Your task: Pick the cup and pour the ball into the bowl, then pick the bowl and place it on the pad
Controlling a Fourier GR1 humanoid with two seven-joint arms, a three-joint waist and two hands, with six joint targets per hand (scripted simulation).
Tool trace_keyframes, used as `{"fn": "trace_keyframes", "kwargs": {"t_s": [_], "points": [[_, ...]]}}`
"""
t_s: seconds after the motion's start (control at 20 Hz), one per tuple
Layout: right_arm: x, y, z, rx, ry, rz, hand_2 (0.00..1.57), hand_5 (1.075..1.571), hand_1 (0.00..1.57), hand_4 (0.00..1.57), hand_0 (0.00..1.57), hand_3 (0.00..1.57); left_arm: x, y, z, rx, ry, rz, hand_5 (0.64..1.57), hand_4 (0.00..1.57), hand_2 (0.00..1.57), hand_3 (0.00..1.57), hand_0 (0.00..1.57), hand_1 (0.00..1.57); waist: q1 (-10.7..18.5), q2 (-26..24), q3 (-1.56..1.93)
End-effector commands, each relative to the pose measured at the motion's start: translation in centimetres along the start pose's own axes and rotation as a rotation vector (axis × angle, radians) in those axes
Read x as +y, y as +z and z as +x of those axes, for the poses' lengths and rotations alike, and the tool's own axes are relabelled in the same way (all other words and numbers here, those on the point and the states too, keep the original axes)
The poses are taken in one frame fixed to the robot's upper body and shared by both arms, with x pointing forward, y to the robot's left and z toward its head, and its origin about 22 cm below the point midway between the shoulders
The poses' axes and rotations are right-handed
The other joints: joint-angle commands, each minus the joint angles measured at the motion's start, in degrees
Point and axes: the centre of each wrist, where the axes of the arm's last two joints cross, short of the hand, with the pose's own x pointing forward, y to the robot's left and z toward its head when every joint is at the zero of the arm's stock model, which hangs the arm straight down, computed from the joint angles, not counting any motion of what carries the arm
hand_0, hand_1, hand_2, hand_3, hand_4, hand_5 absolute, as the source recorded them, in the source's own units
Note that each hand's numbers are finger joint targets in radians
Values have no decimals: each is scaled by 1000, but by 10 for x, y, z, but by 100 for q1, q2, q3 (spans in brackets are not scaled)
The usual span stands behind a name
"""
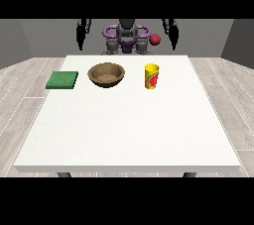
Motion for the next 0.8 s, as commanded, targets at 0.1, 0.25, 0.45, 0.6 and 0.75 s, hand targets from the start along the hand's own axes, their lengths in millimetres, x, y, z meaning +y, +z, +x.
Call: {"fn": "trace_keyframes", "kwargs": {"t_s": [0.1,0.25,0.45,0.6,0.75], "points": [[-12,-1,23,-28,38,-2,0,1571,0,1058,0,305,7,-3,24,-35,-26,-9,1535,0,0,0,0,0,-27,-1103,18],[-16,-1,32,-20,50,3,0,1571,0,1058,0,305,8,-6,36,-44,-34,-25,1535,0,0,0,0,0,-96,-1516,32],[72,-16,99,-104,-196,116,0,1570,0,846,0,0,-30,-18,72,-47,307,-86,1537,0,0,0,0,0,56,-2474,21],[99,-6,93,78,-212,88,0,1570,0,724,0,0,-27,-6,81,47,372,-101,1550,0,0,0,0,0,450,-2806,41],[142,15,106,74,-220,105,0,1568,0,576,0,0,-25,-6,85,57,353,-105,1544,0,0,0,0,0,210,-2517,43]]}}
